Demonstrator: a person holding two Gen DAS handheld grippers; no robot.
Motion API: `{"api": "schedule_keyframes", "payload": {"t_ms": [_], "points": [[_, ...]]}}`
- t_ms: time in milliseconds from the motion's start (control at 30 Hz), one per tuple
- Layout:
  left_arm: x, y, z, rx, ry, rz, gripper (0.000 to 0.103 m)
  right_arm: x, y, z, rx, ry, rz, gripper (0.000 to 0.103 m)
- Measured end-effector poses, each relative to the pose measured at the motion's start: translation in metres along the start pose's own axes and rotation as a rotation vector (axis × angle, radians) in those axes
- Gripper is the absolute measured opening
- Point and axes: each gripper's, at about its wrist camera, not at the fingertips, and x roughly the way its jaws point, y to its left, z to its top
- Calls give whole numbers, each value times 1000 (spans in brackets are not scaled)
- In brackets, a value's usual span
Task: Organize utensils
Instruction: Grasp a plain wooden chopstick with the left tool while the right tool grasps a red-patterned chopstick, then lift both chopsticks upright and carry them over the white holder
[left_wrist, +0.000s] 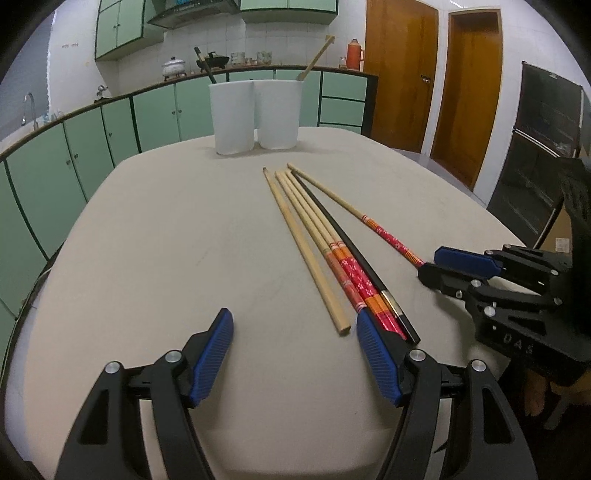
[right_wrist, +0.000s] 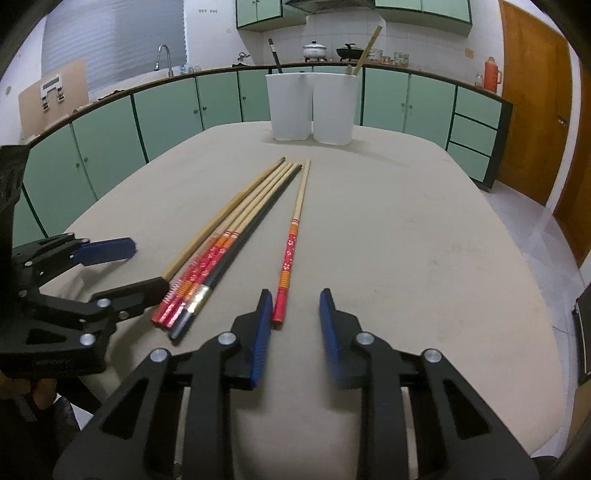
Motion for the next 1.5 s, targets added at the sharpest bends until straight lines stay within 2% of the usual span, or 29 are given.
{"api": "schedule_keyframes", "payload": {"t_ms": [100,167,200,267,333,533,667,700,767,833,900,933,967,1100,1367,1500], "points": [[2,-3,1,-1,-18,14,64,2,3,1,-4,-9,-1,29],[4,-5,2,-1,-34,26,45,5,4,3,-11,-11,-17,26],[4,-5,3,-5,-40,29,41,5,4,4,-11,-12,-31,22],[5,-1,5,-35,-45,26,20,6,2,4,-2,-15,-51,12],[5,4,6,-62,-46,34,7,6,-2,4,13,-20,-77,7],[-1,16,2,-134,-58,86,7,4,-9,1,63,-21,-109,6],[-5,15,-2,-125,-38,104,8,-1,-7,-2,71,-21,-73,10],[-6,14,-3,-108,-38,109,9,-1,-6,-3,68,-22,-67,11],[-7,12,-4,-84,-38,115,20,-1,-3,-4,53,-27,-71,12],[-6,14,-4,-87,-42,105,20,0,-3,-3,52,-27,-68,12],[-4,15,-3,-86,-47,98,19,1,-4,-2,49,-21,-67,8],[-4,15,-2,-88,-47,94,10,1,-4,-1,51,-14,-61,6],[-3,16,0,-97,-41,81,7,0,-6,1,57,-7,-55,6],[-11,16,6,-118,-24,54,7,-12,-11,6,99,-3,-41,5],[-52,24,36,-206,22,50,7,-69,-9,29,120,-72,-15,5],[-75,24,50,-211,10,44,7,-94,-6,41,105,-111,-4,5]]}}
